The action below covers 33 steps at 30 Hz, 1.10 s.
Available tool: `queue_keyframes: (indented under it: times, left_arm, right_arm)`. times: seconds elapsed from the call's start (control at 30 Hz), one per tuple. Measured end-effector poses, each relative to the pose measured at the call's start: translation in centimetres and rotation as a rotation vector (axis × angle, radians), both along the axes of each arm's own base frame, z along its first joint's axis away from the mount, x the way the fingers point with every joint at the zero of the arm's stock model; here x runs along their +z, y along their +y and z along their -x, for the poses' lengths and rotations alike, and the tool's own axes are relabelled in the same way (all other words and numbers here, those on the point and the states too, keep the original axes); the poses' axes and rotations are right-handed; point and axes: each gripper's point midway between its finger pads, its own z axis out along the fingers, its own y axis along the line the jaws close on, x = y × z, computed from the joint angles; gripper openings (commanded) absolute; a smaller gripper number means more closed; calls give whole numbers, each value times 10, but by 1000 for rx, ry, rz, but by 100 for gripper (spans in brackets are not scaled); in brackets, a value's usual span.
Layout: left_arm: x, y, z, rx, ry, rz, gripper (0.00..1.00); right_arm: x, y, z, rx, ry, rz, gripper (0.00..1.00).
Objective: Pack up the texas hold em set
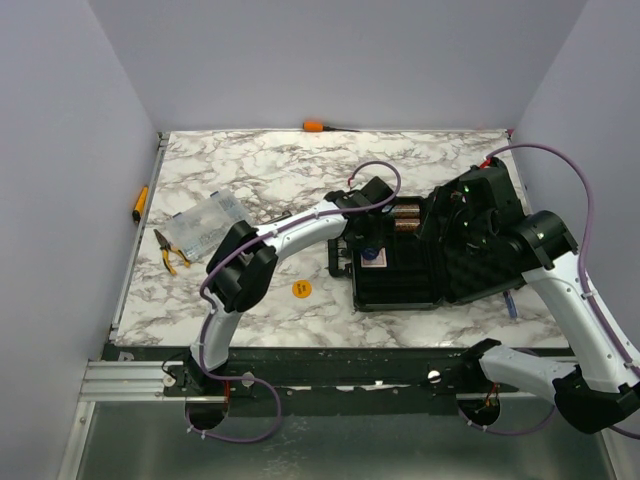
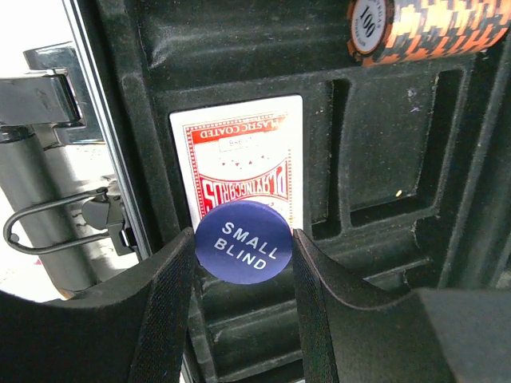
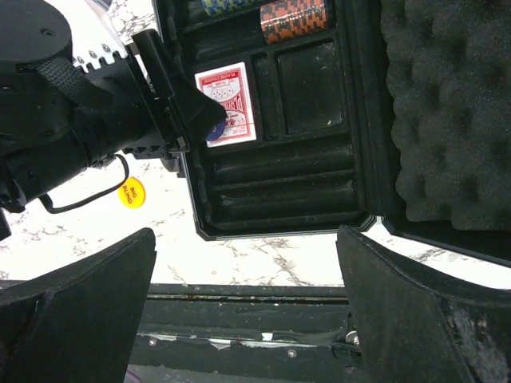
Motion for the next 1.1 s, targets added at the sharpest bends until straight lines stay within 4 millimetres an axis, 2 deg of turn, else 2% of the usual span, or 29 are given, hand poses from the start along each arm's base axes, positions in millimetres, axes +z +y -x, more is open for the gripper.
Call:
queue_keyframes:
  times: [0.17,0.33,0.67,1.1]
  left_arm:
    - [-9,1,1,-1,17,-18,44]
    - [-8,-2,-1,-1,18,-20,48]
    - [-8,-4,-3,0,20,-24,71]
    - [4,-4,-7,1,-9,-17,89]
  right_arm:
    - [0,-1,0,3,0,6,97]
    - [-2,-1,0,6,2,10,97]
    - [0,-3,2,3,-7,8,97]
    - [7,-7,6,-17,-35,-3,97]
